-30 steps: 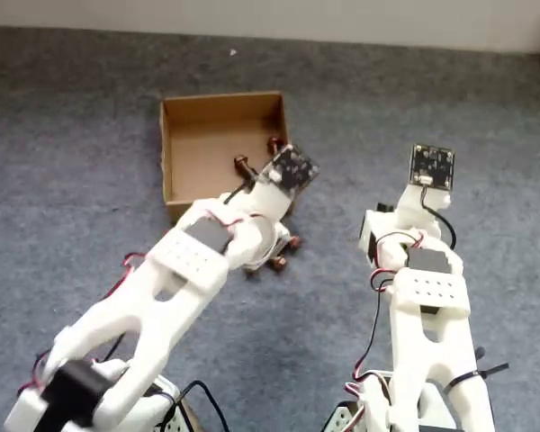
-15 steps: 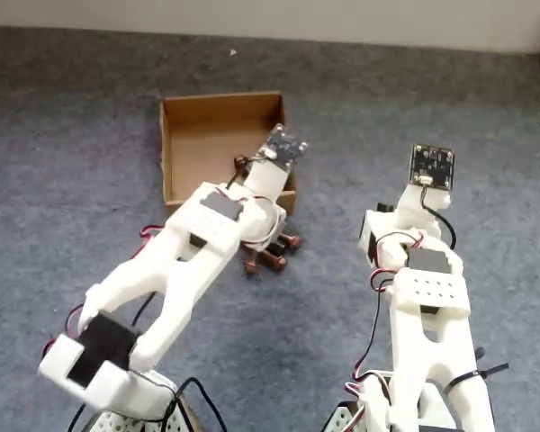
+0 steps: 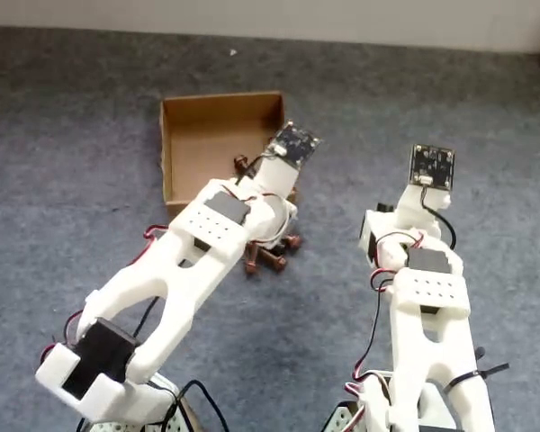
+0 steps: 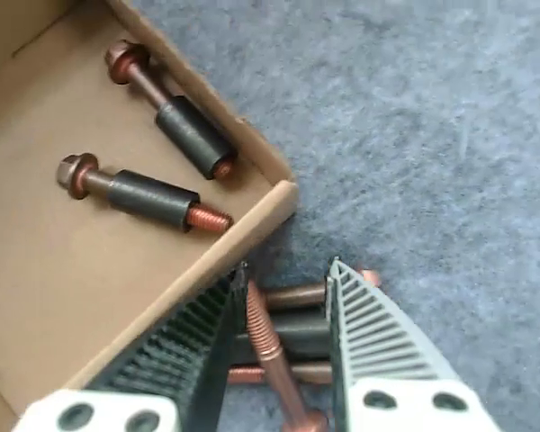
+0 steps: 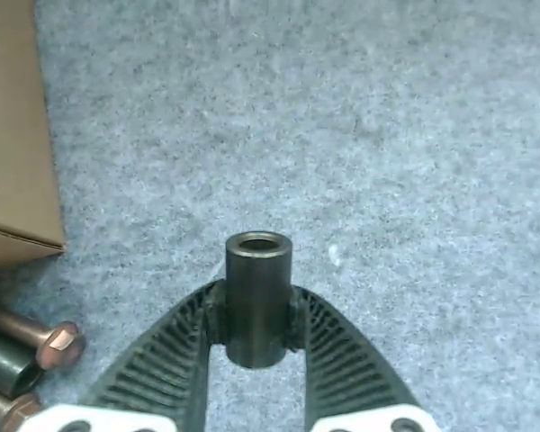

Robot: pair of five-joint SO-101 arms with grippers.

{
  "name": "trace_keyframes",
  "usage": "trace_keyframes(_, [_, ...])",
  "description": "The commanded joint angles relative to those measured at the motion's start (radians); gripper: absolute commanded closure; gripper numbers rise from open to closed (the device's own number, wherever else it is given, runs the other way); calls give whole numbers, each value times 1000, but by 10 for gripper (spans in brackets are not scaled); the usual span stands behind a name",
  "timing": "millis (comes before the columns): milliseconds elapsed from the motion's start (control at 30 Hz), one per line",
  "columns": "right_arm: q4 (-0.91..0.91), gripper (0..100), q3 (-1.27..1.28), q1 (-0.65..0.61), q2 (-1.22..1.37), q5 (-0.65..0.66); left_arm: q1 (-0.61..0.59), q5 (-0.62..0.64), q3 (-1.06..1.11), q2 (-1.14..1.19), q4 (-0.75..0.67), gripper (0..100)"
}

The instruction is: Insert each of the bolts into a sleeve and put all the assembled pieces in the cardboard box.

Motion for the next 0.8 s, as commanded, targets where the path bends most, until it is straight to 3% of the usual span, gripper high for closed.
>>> trace_keyframes(0, [-24,992,-15,7,-35,-9,36,12,-48,24,-15,829])
trace_keyframes(233, [-24,992,-15,7,-35,-9,-19,12,-211,298,12,832])
trace_keyframes(433, [-24,992,-15,7,-35,-8,-61,15,-352,358,227,836])
trace_keyframes(633, [-24,992,-15,5,-35,-6,-139,9,-351,357,293,992])
trace_keyframes(767, [-24,992,-13,4,-35,-6,-182,9,-358,354,368,995])
